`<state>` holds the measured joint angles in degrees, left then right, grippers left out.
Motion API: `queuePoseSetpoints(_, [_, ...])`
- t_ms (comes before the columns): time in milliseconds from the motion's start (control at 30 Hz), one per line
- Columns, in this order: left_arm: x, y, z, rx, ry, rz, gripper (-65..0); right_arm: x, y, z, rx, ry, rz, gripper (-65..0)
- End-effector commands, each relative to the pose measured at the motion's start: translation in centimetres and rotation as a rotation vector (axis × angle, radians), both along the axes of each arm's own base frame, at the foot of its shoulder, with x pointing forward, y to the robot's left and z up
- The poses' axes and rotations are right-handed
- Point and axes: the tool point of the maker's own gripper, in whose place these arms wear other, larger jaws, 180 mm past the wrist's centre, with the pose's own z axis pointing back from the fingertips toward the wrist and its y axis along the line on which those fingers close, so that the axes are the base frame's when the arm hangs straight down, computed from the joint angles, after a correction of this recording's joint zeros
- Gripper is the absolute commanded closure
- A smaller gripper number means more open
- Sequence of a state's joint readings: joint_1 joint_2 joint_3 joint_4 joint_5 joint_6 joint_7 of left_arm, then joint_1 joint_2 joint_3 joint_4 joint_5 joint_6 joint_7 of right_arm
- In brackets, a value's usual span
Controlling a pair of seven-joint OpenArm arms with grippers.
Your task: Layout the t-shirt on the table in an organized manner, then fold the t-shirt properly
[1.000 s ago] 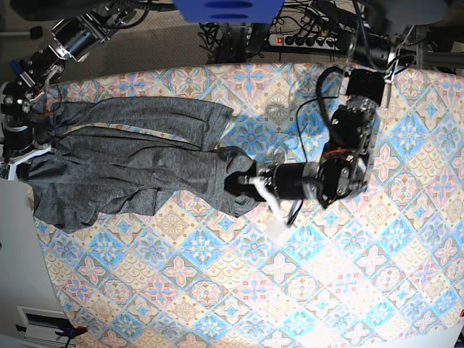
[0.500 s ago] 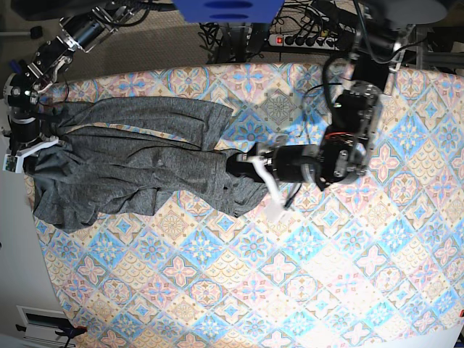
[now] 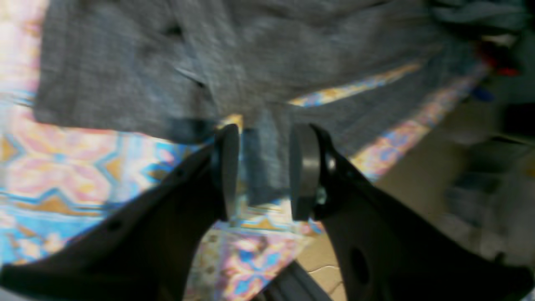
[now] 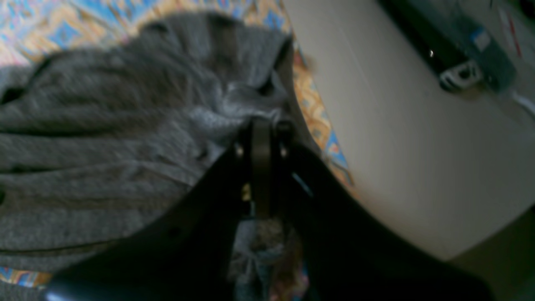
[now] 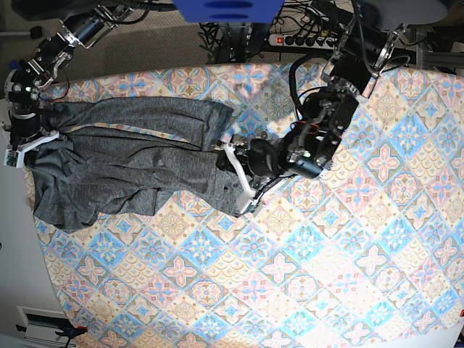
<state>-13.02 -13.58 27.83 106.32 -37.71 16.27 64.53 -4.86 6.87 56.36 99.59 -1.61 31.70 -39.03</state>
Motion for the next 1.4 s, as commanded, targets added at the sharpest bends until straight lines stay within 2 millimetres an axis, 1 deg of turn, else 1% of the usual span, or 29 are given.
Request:
queuePoseSetpoints(0, [0.9,-0.6,1.1,-0.018,-0.037,0.018,-19.2,0.9,-0.3,2.2,-0.029,-0.071,0.012,0.0])
queuePoseSetpoints(133, [1.6,-0.5,-1.7,0.027,0.054,0.109,-19.2,0.9,-0.3,2.2,-0.030,-0.069,0.011,0.0])
queuePoseSetpoints(167, [1.7,-0.4,-2.1,0.043,0.075,0.125,-19.5,0.9,-0.3,2.2,-0.030,-0.069,0.011,0.0])
queuePoseSetpoints(367, [1.7,-1.1,-1.9,0.134,0.078,0.152,-19.7,0.9,-0.3,2.1,-0.028,-0.069,0.011,0.0])
queuePoseSetpoints(433, [2.3,-1.0,-1.4,0.175,0.051,0.165,-19.7,0.9,-0.3,2.1,-0.028,-0.067,0.011,0.0])
queuePoseSetpoints(567, [2.8,-0.6,-1.4,0.284,-0.012,0.181,-19.7,0.9,-0.3,2.0,-0.027,-0.066,0.011,0.0])
queuePoseSetpoints(700, [2.4,0.1,-1.9,0.409,-0.050,0.173,-19.7,0.9,-0.3,2.0,-0.026,-0.065,0.012,0.0])
queuePoseSetpoints(967, [2.5,0.4,-2.0,0.419,-0.055,0.181,-19.7,0.9,-0.3,1.9,-0.024,-0.064,0.013,0.0])
queuePoseSetpoints(1033, [3.1,0.7,-2.6,0.433,-0.062,0.189,-19.7,0.9,-0.3,1.9,-0.023,-0.063,0.013,0.0])
queuePoseSetpoints(1133, [3.7,0.9,-4.0,0.453,-0.067,0.199,-19.7,0.9,-0.3,1.9,-0.023,-0.063,0.013,0.0])
queuePoseSetpoints(1267, [4.7,0.7,-3.9,0.437,-0.123,0.211,-19.7,0.8,-0.4,1.8,-0.023,-0.060,0.010,0.0])
queuePoseSetpoints(1333, [5.1,0.7,-4.1,0.439,-0.142,0.217,-19.7,0.4,-0.4,1.4,-0.023,-0.046,0.010,0.0])
queuePoseSetpoints(1367, [5.3,0.8,-4.5,0.446,-0.144,0.219,-19.7,0.3,-0.4,1.3,-0.023,-0.043,0.010,0.0])
